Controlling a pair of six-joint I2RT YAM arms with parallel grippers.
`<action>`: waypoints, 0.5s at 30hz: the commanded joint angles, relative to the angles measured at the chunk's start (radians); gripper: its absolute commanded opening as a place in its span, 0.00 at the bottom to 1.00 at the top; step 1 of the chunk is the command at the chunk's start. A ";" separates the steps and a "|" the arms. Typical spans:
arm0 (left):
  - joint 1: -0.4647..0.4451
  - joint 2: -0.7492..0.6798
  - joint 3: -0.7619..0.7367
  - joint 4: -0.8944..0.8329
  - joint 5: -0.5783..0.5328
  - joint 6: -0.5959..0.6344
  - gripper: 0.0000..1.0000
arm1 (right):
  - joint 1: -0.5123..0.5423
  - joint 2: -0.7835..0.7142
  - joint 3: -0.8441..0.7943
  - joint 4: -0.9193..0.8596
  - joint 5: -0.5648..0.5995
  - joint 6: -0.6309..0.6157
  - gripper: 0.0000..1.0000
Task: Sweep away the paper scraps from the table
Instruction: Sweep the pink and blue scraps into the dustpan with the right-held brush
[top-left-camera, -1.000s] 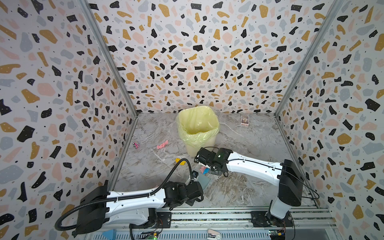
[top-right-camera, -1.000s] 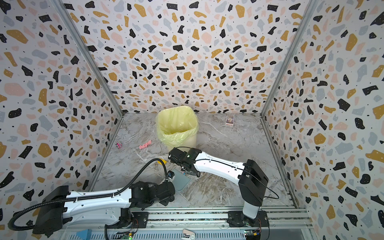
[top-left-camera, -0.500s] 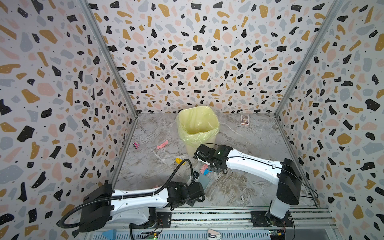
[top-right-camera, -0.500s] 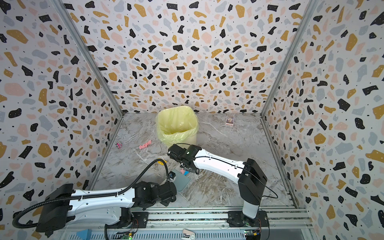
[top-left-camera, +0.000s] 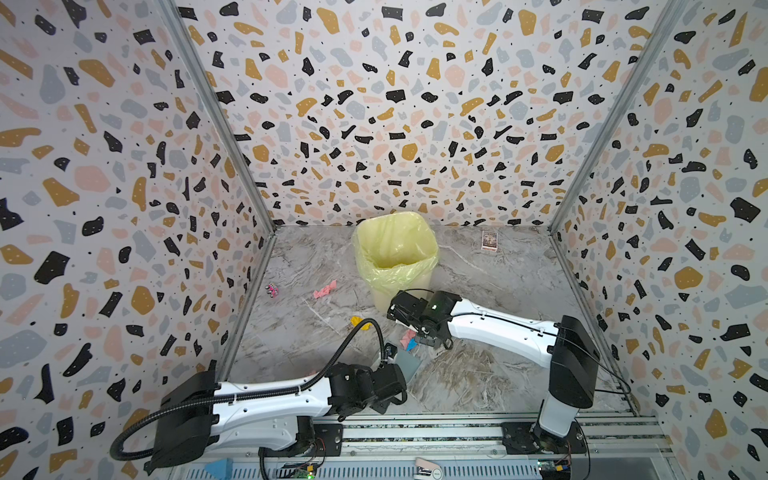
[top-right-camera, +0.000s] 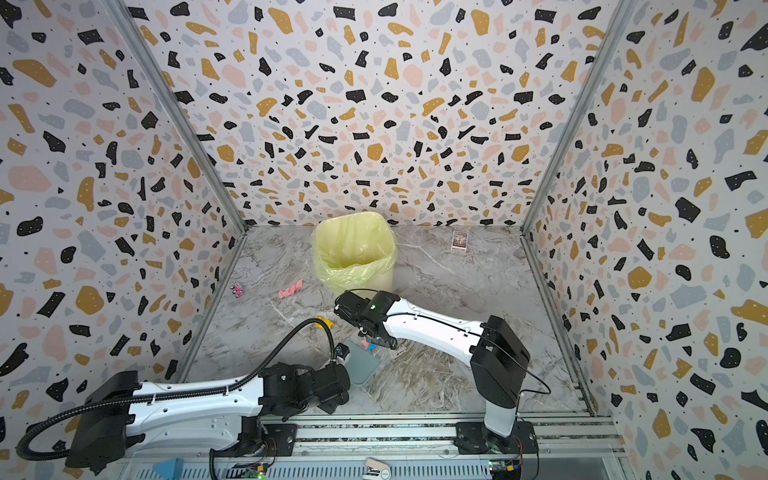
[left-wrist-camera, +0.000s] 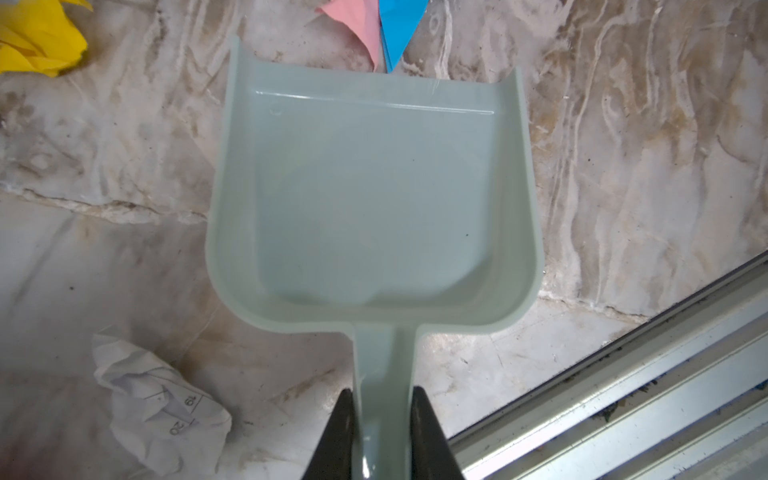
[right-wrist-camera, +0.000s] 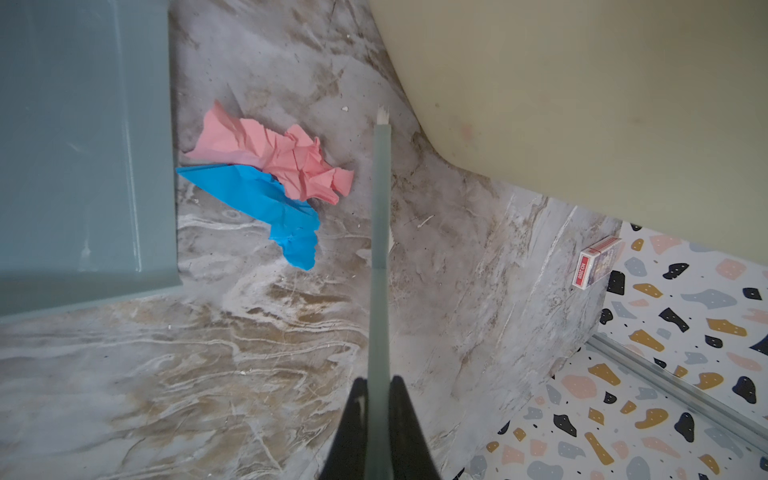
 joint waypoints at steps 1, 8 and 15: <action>-0.006 -0.013 -0.002 -0.013 0.007 -0.010 0.00 | -0.001 -0.006 0.018 -0.029 -0.014 0.019 0.00; -0.006 -0.017 -0.030 0.009 -0.014 -0.034 0.00 | -0.001 0.002 0.031 -0.049 -0.029 0.028 0.00; -0.006 -0.024 -0.036 0.002 0.018 -0.049 0.00 | -0.001 0.003 0.028 -0.047 -0.039 0.034 0.00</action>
